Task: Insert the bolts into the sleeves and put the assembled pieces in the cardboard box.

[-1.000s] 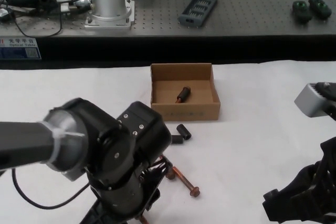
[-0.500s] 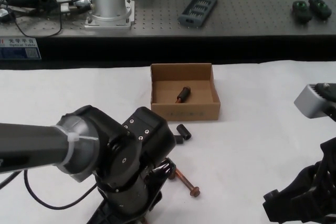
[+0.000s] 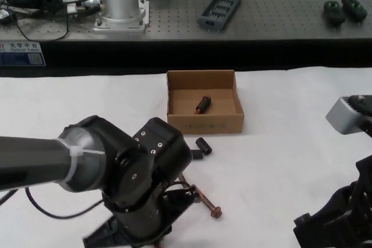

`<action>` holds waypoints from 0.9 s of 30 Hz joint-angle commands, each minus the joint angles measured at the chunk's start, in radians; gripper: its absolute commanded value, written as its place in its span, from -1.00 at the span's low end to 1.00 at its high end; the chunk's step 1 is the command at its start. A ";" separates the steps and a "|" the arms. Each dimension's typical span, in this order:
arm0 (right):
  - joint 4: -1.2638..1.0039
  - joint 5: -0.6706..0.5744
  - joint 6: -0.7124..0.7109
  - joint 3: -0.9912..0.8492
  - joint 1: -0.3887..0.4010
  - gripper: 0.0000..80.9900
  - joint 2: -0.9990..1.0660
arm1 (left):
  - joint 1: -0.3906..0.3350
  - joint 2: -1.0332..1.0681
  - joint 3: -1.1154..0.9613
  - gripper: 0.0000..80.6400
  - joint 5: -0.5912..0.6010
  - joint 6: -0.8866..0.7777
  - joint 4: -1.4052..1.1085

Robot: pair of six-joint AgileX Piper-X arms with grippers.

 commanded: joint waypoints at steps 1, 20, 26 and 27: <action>0.005 -0.008 -0.008 -0.003 -0.001 -0.96 -0.016 | 0.002 -0.066 -0.004 -0.98 -0.094 0.144 0.036; -0.363 0.050 0.192 -0.003 -0.003 -0.96 -0.011 | 0.002 -0.862 0.456 -0.98 0.379 0.788 -0.367; -0.507 0.003 0.293 -0.003 -0.003 -0.96 -0.011 | 0.002 -0.961 0.528 -0.98 0.523 0.809 -0.502; -0.526 -0.002 0.311 -0.003 -0.003 -0.96 -0.011 | 0.002 -0.964 0.528 -0.98 0.523 0.809 -0.508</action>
